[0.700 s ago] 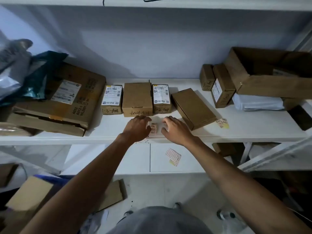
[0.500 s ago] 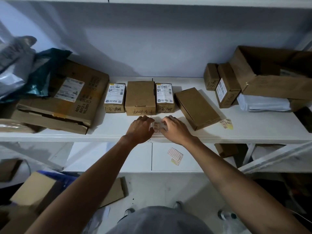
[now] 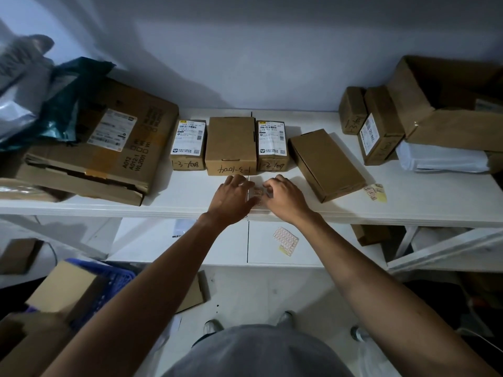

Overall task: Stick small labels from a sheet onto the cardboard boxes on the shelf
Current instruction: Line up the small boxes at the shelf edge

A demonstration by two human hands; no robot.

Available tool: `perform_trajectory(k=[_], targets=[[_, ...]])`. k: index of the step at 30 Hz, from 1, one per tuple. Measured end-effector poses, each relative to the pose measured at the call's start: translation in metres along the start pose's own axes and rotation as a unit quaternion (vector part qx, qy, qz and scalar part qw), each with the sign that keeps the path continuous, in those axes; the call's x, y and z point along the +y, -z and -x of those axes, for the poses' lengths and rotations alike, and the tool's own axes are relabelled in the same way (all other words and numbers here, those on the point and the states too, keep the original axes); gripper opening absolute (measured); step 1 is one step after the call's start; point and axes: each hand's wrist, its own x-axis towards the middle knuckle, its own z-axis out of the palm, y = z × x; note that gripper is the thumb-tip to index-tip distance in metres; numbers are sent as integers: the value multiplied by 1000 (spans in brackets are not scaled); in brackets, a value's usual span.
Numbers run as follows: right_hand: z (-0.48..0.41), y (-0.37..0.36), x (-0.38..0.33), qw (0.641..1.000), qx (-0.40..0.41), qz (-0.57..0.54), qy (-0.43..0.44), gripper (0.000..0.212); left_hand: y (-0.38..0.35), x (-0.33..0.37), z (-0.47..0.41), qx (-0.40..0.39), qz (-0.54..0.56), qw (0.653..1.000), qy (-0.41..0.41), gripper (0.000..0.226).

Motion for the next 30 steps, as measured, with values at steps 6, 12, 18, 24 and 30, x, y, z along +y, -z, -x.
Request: perform_trajectory(k=[6, 12, 18, 24, 30], targets=[[-5, -3, 1, 1000, 0, 3, -3, 34, -3, -1, -1, 8, 6, 1000, 6, 50], [-11, -4, -3, 1000, -15, -10, -21, 39, -7, 0, -1, 25, 3, 1000, 4, 44], [-15, -4, -6, 999, -18, -29, -38, 32, -8, -2, -4, 29, -1, 1000, 3, 44], [-17, -2, -9, 997, -25, -53, -59, 23, -9, -2, -3, 40, -4, 999, 2, 43], [-18, 1, -8, 994, -35, -66, -75, 27, -12, -3, 0, 56, -1, 998, 0, 39]])
